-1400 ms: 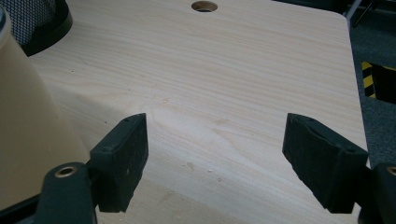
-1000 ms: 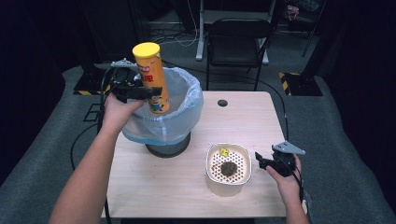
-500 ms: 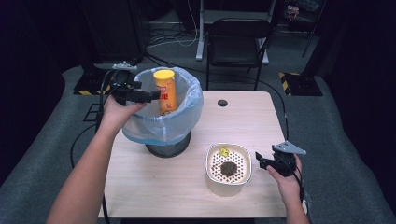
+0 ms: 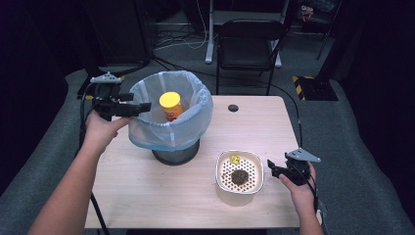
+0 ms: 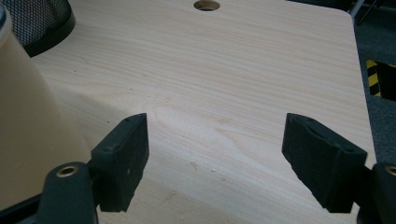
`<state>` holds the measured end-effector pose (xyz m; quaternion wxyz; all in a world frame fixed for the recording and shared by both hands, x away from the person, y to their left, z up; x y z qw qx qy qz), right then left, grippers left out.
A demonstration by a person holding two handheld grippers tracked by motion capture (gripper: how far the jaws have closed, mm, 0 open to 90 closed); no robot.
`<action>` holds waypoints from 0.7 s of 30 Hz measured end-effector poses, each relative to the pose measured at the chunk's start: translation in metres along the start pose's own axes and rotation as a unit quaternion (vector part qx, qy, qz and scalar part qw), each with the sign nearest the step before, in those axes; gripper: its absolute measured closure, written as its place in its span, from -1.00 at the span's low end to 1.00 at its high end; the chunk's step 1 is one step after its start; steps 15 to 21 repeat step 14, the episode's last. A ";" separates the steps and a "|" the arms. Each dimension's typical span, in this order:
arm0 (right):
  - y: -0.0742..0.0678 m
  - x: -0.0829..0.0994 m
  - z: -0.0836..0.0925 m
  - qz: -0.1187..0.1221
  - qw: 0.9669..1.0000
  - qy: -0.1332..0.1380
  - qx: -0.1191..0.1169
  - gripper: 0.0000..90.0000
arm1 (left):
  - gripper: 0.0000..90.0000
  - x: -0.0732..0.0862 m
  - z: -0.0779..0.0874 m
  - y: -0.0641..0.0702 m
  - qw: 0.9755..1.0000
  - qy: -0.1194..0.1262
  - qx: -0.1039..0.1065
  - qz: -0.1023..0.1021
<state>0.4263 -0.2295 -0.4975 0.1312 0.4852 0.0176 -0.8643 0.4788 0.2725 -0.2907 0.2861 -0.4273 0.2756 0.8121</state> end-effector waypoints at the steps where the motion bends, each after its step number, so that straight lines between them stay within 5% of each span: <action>1: 0.000 0.000 0.000 0.001 1.000 0.000 0.000 -0.49 | -0.60 0.003 0.004 0.001 1.000 0.004 0.003 0.000; 8: 0.001 0.001 0.000 -0.002 1.000 -0.002 0.002 -0.49 | -0.54 0.027 0.032 0.005 0.999 0.029 0.026 0.014; 14: 0.003 0.002 0.000 -0.001 1.000 -0.003 0.003 -0.49 | -0.51 0.057 0.048 0.010 0.999 0.037 0.017 -0.002; 21: 0.003 0.002 0.000 -0.001 1.000 -0.003 0.003 -0.49 | -0.51 0.057 0.048 0.010 0.999 0.037 0.017 -0.002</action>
Point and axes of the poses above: each handheld gripper's, and its own axes: z roughly backward along the jaws, x roughly out of its underside, y roughly to its right, the point moved 5 cm from there along -z, roughly forward along the jaws, and after that the axes turned 9 degrees about x, right-handed, at the moved point
